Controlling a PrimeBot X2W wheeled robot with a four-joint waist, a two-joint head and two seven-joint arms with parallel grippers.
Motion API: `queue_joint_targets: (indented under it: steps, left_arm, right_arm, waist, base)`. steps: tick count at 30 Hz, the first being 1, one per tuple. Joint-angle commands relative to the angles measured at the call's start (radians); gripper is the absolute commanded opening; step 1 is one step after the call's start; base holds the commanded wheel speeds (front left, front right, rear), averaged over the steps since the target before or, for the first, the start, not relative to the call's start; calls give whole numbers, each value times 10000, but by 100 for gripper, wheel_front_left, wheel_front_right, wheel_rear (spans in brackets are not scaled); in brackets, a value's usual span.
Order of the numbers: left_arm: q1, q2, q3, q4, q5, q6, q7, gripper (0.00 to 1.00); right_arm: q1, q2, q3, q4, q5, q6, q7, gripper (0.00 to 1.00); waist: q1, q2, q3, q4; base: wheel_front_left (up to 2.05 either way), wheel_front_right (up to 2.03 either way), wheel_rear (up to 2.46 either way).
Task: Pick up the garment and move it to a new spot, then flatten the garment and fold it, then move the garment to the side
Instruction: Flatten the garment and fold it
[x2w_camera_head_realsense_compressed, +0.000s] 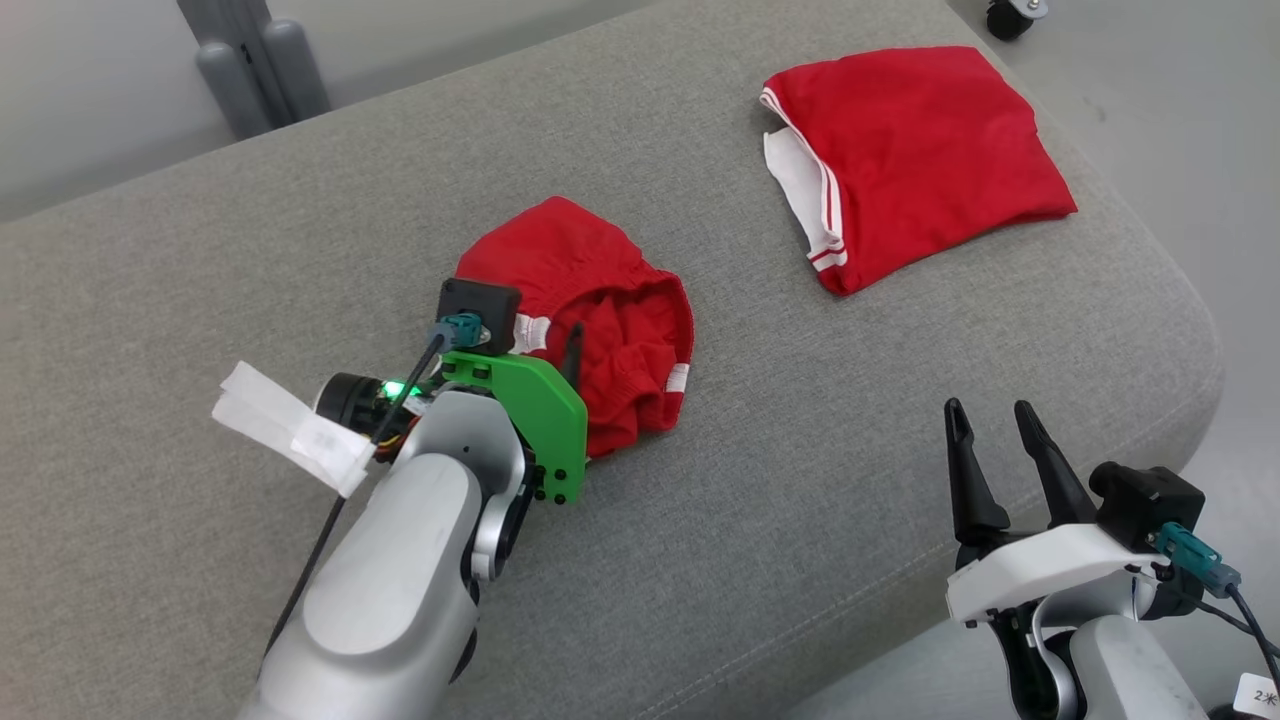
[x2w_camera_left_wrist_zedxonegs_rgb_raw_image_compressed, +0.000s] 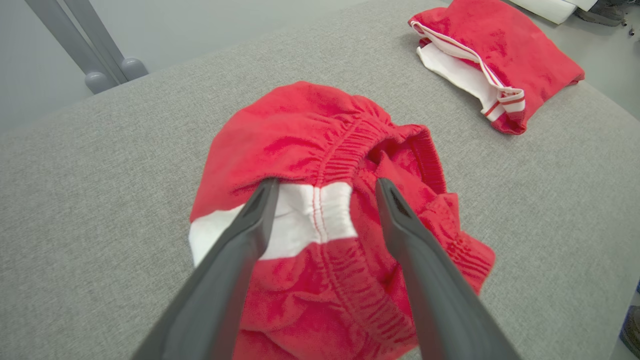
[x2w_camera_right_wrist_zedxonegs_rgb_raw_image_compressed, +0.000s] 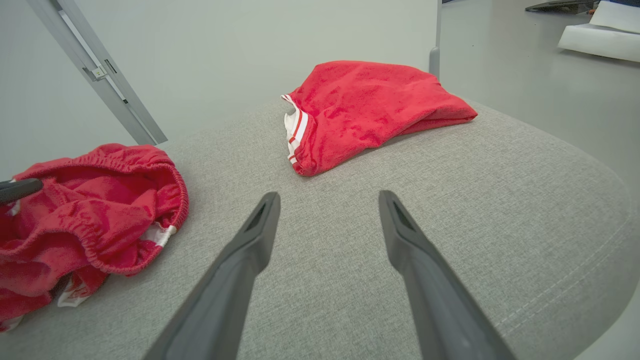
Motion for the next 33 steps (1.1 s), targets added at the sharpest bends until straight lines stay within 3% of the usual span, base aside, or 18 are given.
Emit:
queue_joint_targets:
  steps: [1,8,9,11,17,20,24,26,33]
  left_arm:
    - [-72,180,94,-84,42,146,11,100]
    - [420,603,166,-434,-14,363,284,100]
    - [470,629,157,-451,-54,337,326,86]
    - [508,658,92,-485,-102,233,313,0]
    - [404,298,162,-368,-504,-154,-415,0]
    - [60,-24,359,-605,-1124,-609,-1200,0]
    - [-568,-255,448,-1178,-2768,-1729,-2166,0]
    - [-977,-293,170,-1660,-3769,-2058,-2745,0]
    - [-2496,-266,-973,-2930,-6196,-2334,-4635,0]
  right_arm:
    - [-67,21,-23,39,25,1,-84,100]
    - [-114,31,-56,113,-69,1,-106,100]
    - [-142,29,-24,122,-71,1,-98,100]
    - [-179,25,33,129,-82,1,-70,100]
    - [-236,-47,121,101,-92,1,10,100]
    - [-231,-99,117,66,-92,1,61,100]
    - [-64,-151,70,62,-118,1,82,100]
    - [-28,-151,92,57,-129,1,113,100]
    - [65,-162,-13,-42,-172,1,171,100]
  waist:
    - [0,-1,140,-130]
    - [0,-1,53,119]
    - [0,-1,36,144]
    - [0,-1,-11,199]
    - [0,-1,-120,258]
    - [0,-1,-175,259]
    - [0,-1,-284,288]
    - [0,-1,-339,260]
    - [0,-1,-408,516]
  base:
    - [0,0,0]
    - [0,0,0]
    - [0,0,0]
    - [0,0,0]
    - [0,0,0]
    - [0,0,0]
    - [0,0,0]
    - [0,0,0]
    - [0,0,0]
